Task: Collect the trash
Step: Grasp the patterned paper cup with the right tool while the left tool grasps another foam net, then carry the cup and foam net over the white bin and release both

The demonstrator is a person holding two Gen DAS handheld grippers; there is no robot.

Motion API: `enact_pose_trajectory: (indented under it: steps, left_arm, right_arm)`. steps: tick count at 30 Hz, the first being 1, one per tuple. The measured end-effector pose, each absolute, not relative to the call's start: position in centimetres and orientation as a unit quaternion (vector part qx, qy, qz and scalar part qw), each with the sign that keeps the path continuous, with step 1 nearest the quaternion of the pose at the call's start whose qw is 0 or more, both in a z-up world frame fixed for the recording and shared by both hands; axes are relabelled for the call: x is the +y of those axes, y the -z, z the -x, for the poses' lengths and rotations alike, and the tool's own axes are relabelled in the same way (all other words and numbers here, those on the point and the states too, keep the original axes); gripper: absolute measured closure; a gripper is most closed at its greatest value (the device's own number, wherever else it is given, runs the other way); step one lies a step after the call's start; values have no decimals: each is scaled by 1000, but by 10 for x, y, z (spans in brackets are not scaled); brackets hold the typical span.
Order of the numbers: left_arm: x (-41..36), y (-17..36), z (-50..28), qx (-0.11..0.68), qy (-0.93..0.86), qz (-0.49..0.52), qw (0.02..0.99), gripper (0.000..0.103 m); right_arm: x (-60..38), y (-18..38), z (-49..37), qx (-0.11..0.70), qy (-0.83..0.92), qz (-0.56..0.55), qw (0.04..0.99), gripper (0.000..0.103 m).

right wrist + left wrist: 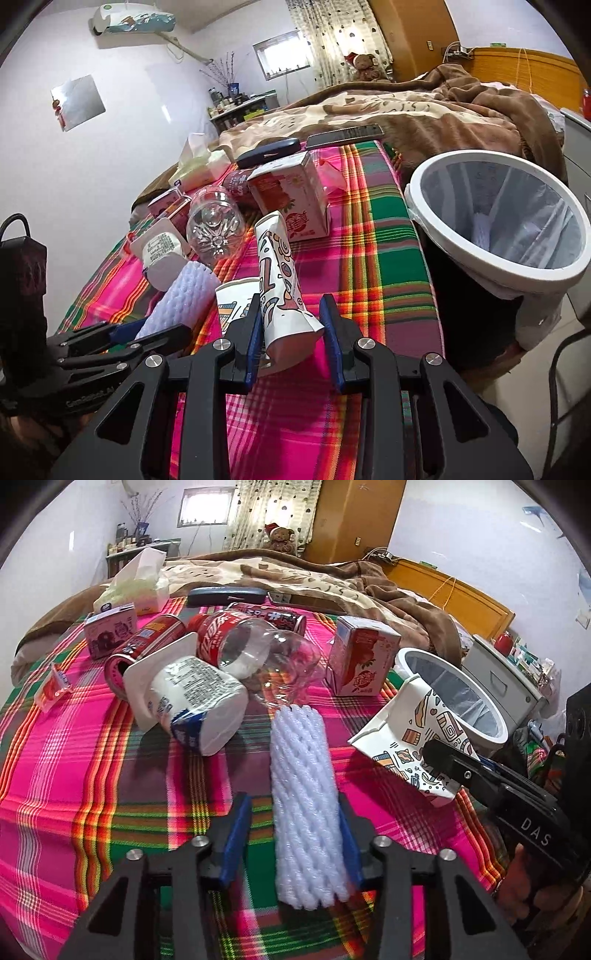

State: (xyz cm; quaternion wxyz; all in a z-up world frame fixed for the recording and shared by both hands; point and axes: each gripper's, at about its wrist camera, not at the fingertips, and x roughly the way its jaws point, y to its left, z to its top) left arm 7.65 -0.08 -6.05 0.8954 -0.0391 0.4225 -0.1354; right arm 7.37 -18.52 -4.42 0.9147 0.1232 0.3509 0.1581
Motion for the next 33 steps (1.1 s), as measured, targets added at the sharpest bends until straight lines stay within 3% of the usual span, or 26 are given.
enact_pose_trajectory:
  steps: [5, 10, 33]
  left_arm:
    - [-1, 61, -78, 422, 141, 47, 894, 73]
    - [-1, 60, -79, 422, 146, 51, 893, 76]
    - [-25, 13, -91, 387, 174, 46, 904, 76]
  right_arm:
    - [-187, 45, -73, 352, -160, -125, 914, 72]
    - [-189, 44, -73, 350, -159, -129, 914, 72]
    - [-219, 17, -74, 316, -128, -143, 929, 72]
